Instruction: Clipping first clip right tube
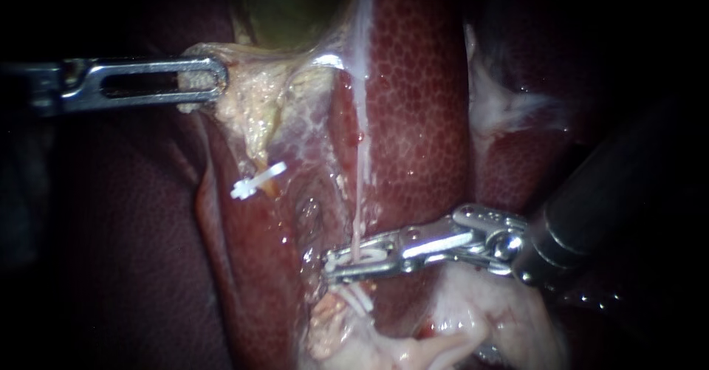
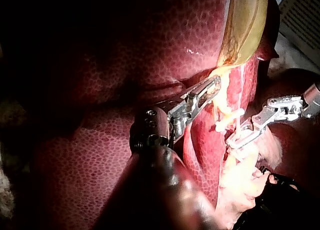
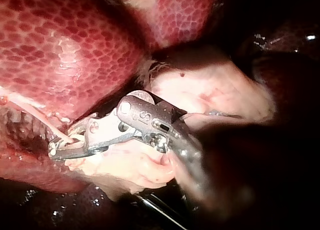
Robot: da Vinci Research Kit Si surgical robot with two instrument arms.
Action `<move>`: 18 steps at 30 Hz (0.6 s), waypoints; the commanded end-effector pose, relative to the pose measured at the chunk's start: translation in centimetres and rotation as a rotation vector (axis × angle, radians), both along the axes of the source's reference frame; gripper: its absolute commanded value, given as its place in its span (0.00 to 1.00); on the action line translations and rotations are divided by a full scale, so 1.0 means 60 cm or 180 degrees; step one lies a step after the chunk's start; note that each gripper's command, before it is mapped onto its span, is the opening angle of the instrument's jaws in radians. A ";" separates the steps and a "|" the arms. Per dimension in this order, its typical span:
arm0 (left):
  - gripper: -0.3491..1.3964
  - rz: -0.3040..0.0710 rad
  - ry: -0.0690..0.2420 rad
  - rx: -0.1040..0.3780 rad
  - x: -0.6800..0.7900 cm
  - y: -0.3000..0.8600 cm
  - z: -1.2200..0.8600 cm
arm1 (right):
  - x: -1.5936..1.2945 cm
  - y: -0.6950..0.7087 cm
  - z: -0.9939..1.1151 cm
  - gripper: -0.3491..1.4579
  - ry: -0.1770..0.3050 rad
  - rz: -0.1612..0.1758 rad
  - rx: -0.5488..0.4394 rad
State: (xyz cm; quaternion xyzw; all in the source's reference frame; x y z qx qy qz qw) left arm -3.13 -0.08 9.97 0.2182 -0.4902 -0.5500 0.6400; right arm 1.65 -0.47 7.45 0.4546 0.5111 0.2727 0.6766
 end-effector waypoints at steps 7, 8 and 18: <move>0.01 -0.0002 0.0001 0.0000 0.0000 -0.0001 -0.0001 | 0.0000 -0.0001 -0.0001 0.00 0.0016 -0.0079 0.0129; 0.01 -0.0002 0.0001 0.0000 0.0000 -0.0001 -0.0001 | -0.0001 -0.0002 -0.0002 0.00 0.0005 -0.0069 0.0142; 0.01 -0.0002 0.0002 0.0000 0.0000 -0.0001 -0.0001 | -0.0006 -0.0003 -0.0004 0.00 0.0011 -0.0061 0.0142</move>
